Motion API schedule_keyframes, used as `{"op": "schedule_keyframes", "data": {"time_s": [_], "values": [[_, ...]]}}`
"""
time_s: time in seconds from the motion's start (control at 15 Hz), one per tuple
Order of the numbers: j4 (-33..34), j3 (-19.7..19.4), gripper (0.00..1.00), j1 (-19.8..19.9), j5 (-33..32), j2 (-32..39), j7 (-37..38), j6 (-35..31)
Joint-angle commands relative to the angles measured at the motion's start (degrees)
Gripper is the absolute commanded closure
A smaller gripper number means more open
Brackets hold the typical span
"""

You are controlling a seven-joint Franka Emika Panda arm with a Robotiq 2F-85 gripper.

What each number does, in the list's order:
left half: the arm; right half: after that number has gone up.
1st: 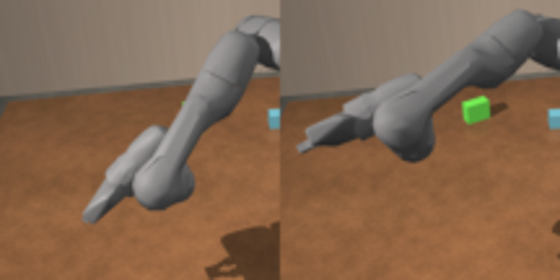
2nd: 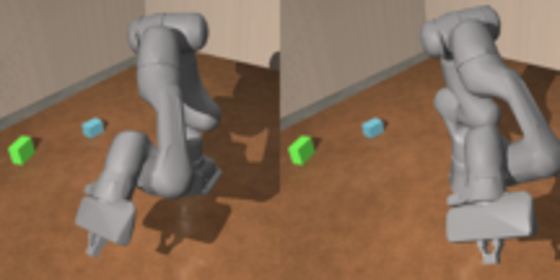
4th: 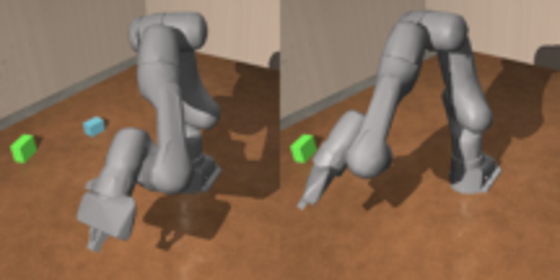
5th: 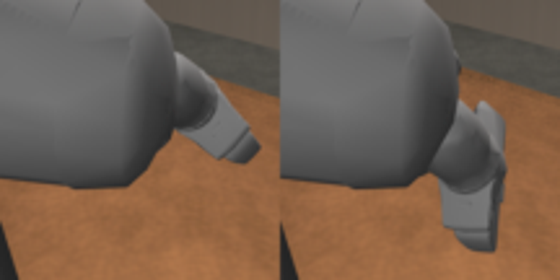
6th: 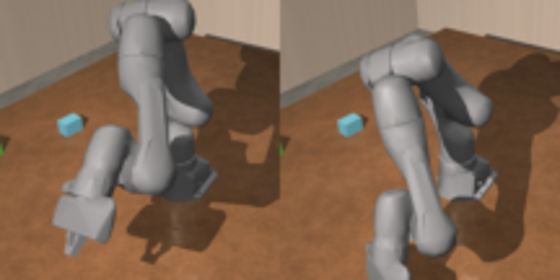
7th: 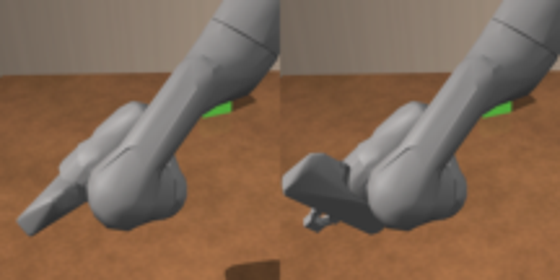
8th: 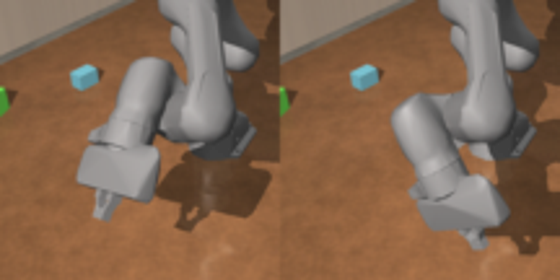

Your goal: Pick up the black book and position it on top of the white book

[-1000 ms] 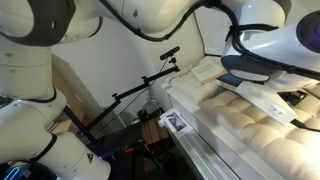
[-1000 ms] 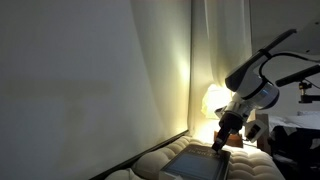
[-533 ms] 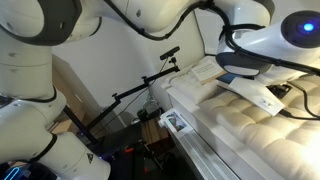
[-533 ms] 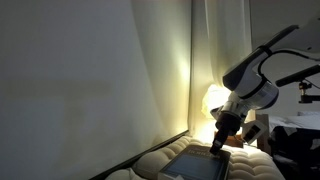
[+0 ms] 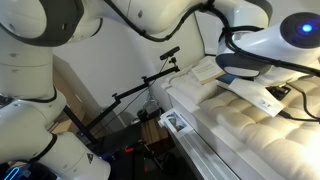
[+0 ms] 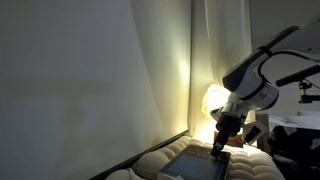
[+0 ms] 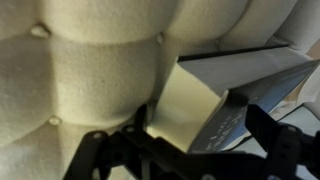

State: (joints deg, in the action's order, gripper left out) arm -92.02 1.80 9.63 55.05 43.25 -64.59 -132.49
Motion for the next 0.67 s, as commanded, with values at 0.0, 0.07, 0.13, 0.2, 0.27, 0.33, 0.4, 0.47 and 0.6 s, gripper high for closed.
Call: {"op": "schedule_keyframes", "data": {"time_s": [0.0,0.07,0.13,0.2,0.27,0.33,0.4,0.47,0.6], "values": [[2.6,0.2,0.00,0.2,-0.9,2.4,5.5,-1.0],[3.8,0.1,0.00,0.6,-1.4,3.4,7.7,0.8],[5.1,0.2,0.00,1.1,-1.7,4.5,9.6,2.4],[5.8,0.2,0.00,1.1,-1.5,5.2,11.2,1.9],[7.3,0.3,0.00,1.5,-1.9,6.2,12.9,3.8],[8.6,0.7,0.00,2.1,-2.0,7.0,14.2,6.1],[9.7,0.8,0.00,2.4,-2.1,7.8,15.4,7.8],[11.1,1.1,0.00,2.9,-2.1,8.7,16.2,10.1],[14.0,1.9,0.00,4.1,-2.2,10.6,16.7,16.2]]}}
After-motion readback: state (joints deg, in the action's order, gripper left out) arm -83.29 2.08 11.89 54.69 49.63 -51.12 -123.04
